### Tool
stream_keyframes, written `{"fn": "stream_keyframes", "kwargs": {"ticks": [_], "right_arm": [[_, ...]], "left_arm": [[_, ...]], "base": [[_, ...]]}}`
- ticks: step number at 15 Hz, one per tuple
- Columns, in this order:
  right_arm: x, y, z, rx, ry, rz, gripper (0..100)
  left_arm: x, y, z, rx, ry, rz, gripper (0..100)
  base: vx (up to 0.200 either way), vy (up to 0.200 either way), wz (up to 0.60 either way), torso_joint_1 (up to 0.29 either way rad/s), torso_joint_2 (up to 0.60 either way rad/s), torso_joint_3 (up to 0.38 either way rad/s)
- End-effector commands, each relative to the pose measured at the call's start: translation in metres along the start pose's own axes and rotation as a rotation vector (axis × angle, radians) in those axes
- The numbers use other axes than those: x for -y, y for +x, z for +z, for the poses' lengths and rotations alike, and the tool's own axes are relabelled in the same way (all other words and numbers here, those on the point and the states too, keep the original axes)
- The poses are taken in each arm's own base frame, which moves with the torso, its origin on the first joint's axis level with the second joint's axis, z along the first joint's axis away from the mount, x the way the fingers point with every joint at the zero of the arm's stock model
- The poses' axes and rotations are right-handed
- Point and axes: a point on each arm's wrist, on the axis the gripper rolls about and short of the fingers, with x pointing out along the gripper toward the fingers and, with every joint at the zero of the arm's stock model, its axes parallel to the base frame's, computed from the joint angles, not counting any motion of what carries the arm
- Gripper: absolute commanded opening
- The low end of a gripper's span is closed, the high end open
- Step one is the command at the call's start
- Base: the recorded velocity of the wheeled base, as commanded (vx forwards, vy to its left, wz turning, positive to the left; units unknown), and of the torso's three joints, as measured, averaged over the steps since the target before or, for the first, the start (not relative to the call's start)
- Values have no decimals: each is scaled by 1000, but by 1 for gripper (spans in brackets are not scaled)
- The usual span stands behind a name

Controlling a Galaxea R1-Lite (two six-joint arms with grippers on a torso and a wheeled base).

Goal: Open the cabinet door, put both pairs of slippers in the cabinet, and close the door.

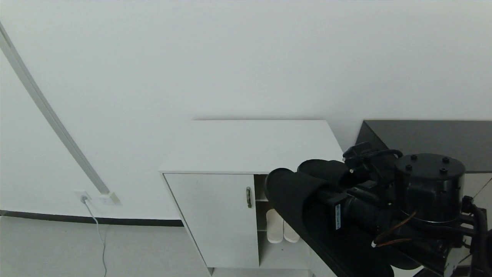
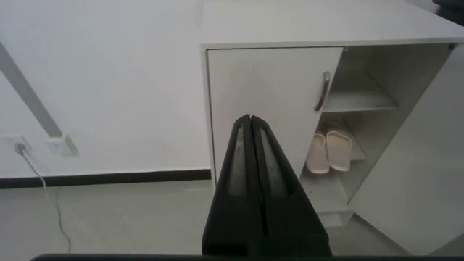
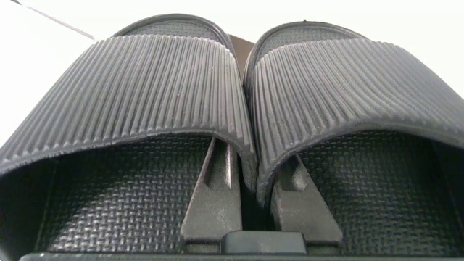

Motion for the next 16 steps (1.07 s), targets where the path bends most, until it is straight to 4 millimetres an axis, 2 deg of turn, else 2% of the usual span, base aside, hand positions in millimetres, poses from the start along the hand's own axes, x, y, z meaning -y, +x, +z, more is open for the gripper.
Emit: {"fn": "stream_keyframes", "kwargs": {"ticks": [1, 8, 14, 16], "right_arm": [[-1, 0, -1, -2, -1, 4, 0], [0, 0, -3, -11, -7, -2, 0], [1, -1, -6, -19, -14, -1, 0], [1, 0, -6, -20, -14, -3, 0]], "left_arm": [[0, 0, 0, -1, 0, 0, 0], [0, 0, 0, -1, 0, 0, 0], [0, 0, 0, -1, 0, 0, 0], [0, 0, 0, -1, 0, 0, 0]], "base": [[0, 0, 0, 0, 0, 0], [0, 0, 0, 0, 0, 0], [-200, 0, 0, 4, 5, 2], [0, 0, 0, 0, 0, 0]]}}
